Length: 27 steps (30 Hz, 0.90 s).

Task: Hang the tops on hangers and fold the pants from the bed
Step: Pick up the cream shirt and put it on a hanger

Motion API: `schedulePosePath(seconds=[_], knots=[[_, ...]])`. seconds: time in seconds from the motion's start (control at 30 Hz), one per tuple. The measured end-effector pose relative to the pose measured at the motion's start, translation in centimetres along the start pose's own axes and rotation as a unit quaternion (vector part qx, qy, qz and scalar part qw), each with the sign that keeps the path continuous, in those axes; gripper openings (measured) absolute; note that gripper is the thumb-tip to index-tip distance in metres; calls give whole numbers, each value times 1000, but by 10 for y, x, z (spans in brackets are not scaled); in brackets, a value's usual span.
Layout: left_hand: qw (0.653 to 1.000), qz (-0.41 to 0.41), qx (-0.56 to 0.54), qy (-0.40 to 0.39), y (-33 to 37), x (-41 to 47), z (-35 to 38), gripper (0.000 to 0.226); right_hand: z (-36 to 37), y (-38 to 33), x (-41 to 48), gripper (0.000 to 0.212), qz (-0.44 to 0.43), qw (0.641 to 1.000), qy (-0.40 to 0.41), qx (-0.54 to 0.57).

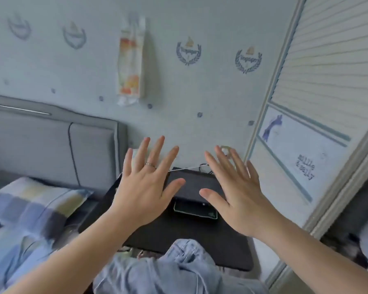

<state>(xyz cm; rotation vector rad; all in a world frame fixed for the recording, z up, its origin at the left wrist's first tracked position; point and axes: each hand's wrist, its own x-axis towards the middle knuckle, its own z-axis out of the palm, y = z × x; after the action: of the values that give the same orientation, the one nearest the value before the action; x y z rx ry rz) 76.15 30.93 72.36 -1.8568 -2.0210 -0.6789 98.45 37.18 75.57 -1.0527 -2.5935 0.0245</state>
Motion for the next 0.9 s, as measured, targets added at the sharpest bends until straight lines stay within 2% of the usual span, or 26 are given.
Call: schedulePosePath(seconds=[0.2,0.5,0.7,0.9], knots=[[985,-158,42,-62,-115,-144,-12,74,101,-129,11,76,-98,990,-74,71],[910,-391,82,-108,-212,-338,-31,76,219,-283,20,79,-224,953,-178,103],[856,-494,90,-125,-256,-405,-29,77,280,-363,38,79,-301,915,-238,122],[815,-556,94,-131,-326,-430,-21,85,342,-430,87,77,-344,886,-288,120]])
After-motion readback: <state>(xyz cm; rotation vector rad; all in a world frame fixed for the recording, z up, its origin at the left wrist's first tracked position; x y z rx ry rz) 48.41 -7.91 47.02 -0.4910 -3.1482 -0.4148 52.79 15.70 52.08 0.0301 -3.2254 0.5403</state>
